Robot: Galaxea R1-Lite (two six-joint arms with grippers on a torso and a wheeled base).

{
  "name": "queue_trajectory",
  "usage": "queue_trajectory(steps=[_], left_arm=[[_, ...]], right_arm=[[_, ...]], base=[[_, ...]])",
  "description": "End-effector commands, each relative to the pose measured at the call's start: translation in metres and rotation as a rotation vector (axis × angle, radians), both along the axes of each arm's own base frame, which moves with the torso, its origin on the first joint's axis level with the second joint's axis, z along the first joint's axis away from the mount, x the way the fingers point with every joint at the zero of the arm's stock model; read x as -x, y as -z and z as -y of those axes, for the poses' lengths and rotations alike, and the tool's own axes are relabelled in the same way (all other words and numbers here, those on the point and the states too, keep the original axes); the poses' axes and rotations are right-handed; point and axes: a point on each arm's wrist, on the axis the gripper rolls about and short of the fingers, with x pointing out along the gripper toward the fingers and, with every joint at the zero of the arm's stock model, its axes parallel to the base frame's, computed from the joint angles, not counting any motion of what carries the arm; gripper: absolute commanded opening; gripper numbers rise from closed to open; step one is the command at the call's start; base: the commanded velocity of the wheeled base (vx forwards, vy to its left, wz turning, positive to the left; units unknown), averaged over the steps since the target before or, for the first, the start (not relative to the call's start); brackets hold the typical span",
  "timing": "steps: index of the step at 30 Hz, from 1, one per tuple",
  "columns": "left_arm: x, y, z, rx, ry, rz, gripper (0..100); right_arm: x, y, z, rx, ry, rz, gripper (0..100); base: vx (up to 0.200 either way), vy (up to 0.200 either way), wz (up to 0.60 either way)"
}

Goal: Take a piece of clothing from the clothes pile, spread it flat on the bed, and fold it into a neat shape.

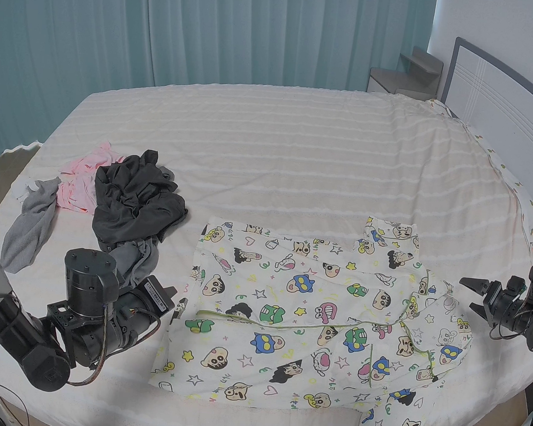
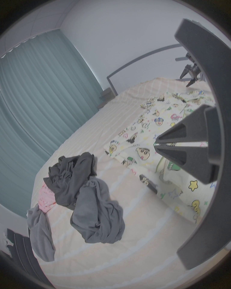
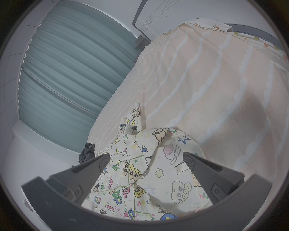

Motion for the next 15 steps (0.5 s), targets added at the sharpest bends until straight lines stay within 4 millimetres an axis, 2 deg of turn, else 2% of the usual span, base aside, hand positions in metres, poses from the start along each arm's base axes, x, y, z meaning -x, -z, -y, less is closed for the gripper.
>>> queue_trajectory(steps=[1,3,6,11,15], left_arm=[[-0.017,0.027,-0.013,-0.074,-0.058,-0.08,0],[-0.023,0.041,-0.018,-0.111,-0.079,-0.11,0],[-0.029,0.047,-0.022,-0.102,-0.102,-0.083,0],[-0.023,0.052,-0.024,-0.098,-0.072,-0.098,0],[-0.019,0.053,-0.021,-0.06,0.026,-0.122,0]], right_arm=[[0.0,0.001,0.0,-0.001,0.0,-0.003,100],[0.0,0.001,0.0,0.0,0.001,-0.002,100],[0.0,0.001,0.0,0.0,0.001,-0.002,100],[0.0,0.001,0.0,-0.001,0.0,-0.003,100],[0.0,0.001,0.0,-0.001,-0.001,-0.005,100]], base=[[0.0,0.0,0.0],[0.0,0.0,0.0],[0.0,0.0,0.0],[0.0,0.0,0.0],[0.0,0.0,0.0]])
